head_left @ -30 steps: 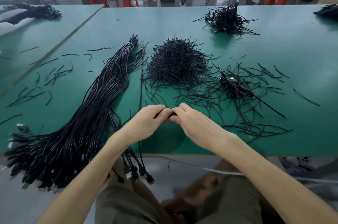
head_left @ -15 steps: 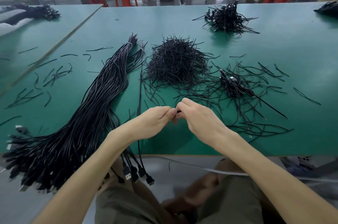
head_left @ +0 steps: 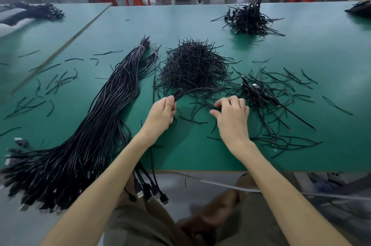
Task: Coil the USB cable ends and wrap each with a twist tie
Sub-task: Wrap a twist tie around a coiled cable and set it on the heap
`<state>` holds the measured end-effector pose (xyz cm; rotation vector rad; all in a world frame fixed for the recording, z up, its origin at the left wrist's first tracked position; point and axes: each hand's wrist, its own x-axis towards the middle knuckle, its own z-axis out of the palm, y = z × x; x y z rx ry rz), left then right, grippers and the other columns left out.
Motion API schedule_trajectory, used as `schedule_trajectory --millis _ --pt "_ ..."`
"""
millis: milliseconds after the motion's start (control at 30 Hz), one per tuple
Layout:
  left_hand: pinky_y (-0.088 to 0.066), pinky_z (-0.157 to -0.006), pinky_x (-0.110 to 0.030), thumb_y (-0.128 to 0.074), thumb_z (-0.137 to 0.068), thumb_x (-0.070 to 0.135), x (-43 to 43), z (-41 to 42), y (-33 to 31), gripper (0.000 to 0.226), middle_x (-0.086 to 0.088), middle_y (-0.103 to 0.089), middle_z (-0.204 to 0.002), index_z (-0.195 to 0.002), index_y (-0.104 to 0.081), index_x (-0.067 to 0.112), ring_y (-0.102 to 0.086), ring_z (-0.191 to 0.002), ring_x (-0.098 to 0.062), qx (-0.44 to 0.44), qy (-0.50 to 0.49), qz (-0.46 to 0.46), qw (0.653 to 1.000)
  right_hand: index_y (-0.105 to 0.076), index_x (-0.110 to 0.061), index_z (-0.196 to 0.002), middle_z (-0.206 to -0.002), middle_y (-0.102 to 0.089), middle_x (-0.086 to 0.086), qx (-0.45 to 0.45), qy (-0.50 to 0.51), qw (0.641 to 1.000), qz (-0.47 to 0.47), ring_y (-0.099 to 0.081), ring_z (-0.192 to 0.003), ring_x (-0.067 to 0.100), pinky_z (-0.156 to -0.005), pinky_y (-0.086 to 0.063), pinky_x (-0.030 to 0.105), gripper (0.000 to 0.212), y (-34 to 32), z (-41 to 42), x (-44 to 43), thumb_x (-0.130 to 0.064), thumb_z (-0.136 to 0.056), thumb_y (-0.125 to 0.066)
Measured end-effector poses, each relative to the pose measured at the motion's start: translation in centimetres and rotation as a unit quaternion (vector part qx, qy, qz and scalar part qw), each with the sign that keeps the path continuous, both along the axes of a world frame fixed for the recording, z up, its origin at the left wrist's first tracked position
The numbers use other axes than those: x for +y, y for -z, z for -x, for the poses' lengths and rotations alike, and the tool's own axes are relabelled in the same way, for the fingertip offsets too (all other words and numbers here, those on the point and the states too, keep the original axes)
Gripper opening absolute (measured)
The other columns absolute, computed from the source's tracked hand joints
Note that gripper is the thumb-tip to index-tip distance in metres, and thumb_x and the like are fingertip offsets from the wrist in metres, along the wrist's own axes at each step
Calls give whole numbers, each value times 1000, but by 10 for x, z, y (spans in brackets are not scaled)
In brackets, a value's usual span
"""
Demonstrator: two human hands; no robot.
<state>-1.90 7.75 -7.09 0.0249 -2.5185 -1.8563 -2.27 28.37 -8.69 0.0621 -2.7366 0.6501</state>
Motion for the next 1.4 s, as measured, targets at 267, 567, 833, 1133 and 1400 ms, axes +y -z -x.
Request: schedule_trajectory --millis 267,567,833,1133,1400 --pt "-26 -42 -16 -31 -112 35 0 -3 4 40 6 -35 -64 -83 -46 13 -26 -48 -7 29 8 -5 1000 -71 -22 -87 -102 -54 -8 4 -8 987 161 -36 -106 13 -90 -23 31 5 -9 0 4 -24 -89 -75" --pt "-28 -44 -16 -31 -112 34 1 -1 5 41 4 -38 -66 -83 -47 12 -29 -48 -6 34 4 10 999 -70 -19 -86 -98 -60 -7 28 -17 963 266 -46 -105 17 -102 -38 44 8 -17 -5 8 -23 -92 -73" --pt "-29 -45 -18 -31 -112 36 0 0 6 42 4 -37 -65 -83 -47 11 -30 -48 -7 37 4 27 999 -68 -15 -90 -92 -57 -6 84 -44 937 335 -52 -79 -1 -74 -39 11 5 -20 -6 9 -16 -95 -69" --pt "-30 -51 -34 -37 -111 29 2 11 12 41 13 -42 -57 -71 -46 23 -35 -52 -12 14 -39 17 999 -72 -26 -91 -78 -72 -2 53 -217 854 470 -69 -67 16 -56 -48 25 5 -52 -38 -39 -22 -91 -75" --pt "-30 -53 -29 -36 -111 35 2 4 11 44 15 -42 -53 -71 -45 20 -33 -49 -7 50 -10 34 998 -73 -10 -92 -81 -73 5 31 -137 777 614 -69 -68 20 -53 -49 26 7 -31 -30 -65 -5 -88 -76"
